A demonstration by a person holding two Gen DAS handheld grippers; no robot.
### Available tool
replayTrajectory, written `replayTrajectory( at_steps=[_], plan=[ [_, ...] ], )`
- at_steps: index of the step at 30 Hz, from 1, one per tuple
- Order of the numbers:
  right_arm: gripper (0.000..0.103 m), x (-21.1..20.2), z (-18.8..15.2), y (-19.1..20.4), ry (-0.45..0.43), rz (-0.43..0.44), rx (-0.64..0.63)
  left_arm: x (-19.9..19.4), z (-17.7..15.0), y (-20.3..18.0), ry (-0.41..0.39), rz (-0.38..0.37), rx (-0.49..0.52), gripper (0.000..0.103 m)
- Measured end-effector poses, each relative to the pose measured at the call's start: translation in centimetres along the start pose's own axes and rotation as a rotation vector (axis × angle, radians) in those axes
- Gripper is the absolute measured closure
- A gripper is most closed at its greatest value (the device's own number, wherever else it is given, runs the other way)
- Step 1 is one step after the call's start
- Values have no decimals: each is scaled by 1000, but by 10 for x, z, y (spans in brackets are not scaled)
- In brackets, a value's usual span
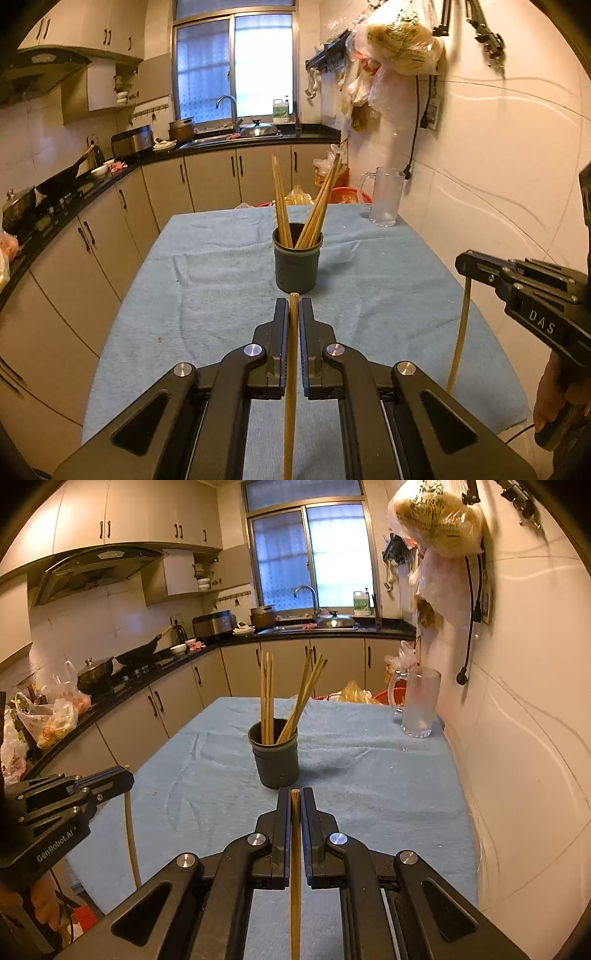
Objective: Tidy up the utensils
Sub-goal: 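Lift both held chopsticks upright and carry them above the green cup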
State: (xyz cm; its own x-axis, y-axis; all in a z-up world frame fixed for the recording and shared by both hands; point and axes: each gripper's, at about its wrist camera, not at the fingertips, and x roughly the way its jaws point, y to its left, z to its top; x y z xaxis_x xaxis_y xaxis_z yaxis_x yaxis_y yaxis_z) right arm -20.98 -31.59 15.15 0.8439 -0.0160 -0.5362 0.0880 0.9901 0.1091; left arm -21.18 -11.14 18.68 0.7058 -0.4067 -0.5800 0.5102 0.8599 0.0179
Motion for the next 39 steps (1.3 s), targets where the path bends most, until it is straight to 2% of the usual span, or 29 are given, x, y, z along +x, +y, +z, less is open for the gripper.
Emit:
replayTrajectory(
  at_steps=[4,14,30,39],
  plan=[
    [98,-10,1,4,-14,8,-5,-8,-1,-7,-11,-4,20,98],
    [97,-23,13,9,-58,14,-7,-28,12,-4,-61,-12,-2,98],
    [97,-19,33,11,-89,13,-11,-16,37,3,-76,9,-12,98],
    [97,-18,46,10,-102,13,-22,-17,55,12,-80,-8,-23,98]
  ],
)
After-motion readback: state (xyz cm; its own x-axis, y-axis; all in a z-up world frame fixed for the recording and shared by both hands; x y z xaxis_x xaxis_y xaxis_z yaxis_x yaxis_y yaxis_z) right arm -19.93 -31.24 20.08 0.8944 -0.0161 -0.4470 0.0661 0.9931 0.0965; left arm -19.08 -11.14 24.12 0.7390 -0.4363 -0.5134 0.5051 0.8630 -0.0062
